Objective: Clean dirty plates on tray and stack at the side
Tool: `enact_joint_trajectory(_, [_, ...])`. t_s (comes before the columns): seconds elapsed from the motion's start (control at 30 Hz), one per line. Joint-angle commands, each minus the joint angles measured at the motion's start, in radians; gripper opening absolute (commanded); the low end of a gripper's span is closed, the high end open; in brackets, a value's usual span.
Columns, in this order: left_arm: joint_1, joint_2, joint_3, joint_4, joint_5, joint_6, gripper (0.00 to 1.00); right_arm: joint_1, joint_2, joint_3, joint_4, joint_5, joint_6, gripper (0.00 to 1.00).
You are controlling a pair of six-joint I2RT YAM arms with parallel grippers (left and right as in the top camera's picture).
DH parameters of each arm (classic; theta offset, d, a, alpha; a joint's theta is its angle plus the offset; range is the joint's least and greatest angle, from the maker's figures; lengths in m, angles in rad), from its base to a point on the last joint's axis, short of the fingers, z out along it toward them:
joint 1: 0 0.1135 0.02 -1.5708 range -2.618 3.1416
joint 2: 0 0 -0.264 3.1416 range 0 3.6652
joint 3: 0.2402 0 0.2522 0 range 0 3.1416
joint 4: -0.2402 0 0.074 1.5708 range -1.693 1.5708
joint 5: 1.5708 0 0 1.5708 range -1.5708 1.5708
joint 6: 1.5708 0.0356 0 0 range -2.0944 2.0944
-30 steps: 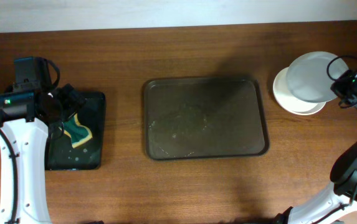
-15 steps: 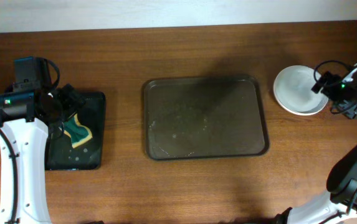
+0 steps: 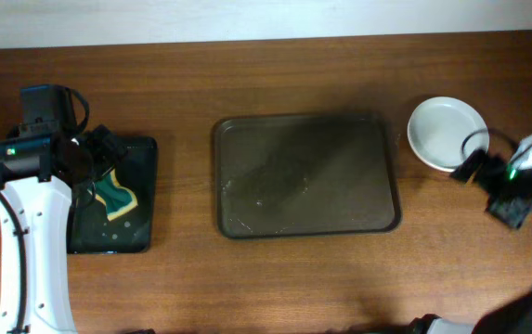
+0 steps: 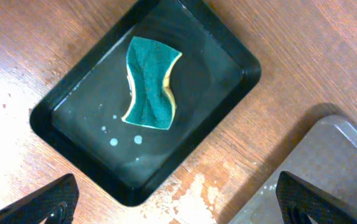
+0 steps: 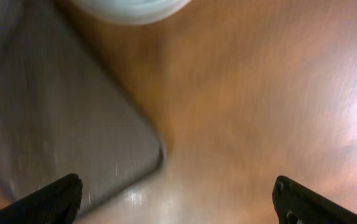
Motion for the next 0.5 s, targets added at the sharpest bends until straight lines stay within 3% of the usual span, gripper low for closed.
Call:
enact_joint_trajectory(0.0, [0.003,0.0,0.005,0.001,0.004,0.007,0.99,0.003,-0.221,-0.204,-0.006,-0.114,-0.046,0.98])
enact_joint_trajectory(0.1, [0.003,0.0,0.005,0.001,0.004,0.007,0.99,0.003,-0.337,-0.29,-0.055,-0.148,-0.047,0.98])
enact_joint_trajectory(0.27, [0.003,0.0,0.005,0.001,0.004,0.007,0.99,0.003,-0.29,-0.29,-0.051,-0.148,-0.048,0.99])
enact_joint_trajectory(0.47, [0.003,0.0,0.005,0.001,0.004,0.007,0.99,0.003,-0.312,-0.341,-0.006,0.015,-0.047,0.98])
